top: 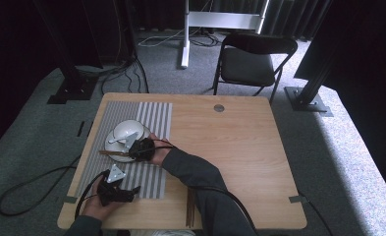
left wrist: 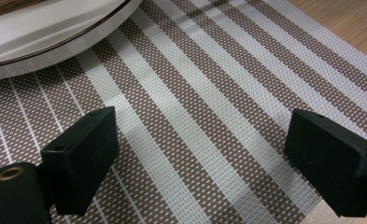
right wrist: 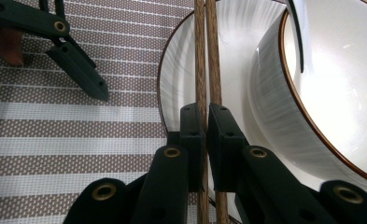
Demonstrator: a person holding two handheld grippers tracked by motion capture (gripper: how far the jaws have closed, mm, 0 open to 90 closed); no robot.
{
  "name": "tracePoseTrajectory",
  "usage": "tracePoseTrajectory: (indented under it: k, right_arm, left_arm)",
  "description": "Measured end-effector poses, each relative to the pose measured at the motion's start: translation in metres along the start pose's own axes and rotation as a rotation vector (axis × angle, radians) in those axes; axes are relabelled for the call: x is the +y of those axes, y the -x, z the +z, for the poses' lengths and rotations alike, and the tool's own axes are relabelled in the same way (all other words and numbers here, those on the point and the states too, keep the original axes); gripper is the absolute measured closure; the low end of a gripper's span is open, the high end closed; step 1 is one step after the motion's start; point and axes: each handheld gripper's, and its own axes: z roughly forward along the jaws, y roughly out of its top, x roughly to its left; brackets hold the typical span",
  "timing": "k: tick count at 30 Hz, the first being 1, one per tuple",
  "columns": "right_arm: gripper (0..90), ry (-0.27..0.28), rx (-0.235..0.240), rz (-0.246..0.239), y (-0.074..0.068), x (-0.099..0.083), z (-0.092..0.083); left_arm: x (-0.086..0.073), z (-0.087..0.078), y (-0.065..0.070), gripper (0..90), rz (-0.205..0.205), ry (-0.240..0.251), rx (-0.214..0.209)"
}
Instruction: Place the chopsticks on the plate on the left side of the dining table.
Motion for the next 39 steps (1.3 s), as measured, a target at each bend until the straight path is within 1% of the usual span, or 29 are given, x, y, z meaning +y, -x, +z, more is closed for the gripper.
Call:
tracePoseTrajectory:
  k: [21, 39]
  right_arm:
    - [85.0, 0.002, 0.002, 0.003, -0.0011, 0.002, 0.0061]
    - [84.9, 0.008, -0.012, 0.005, -0.0017, 0.0036, 0.0061]
  left_arm:
    - [0.0, 0.0, 0.0001, 10.3, -0.001, 0.0, 0.0]
    - [0.0, 0.0, 0.0001, 10.3, -0.001, 0.0, 0.001]
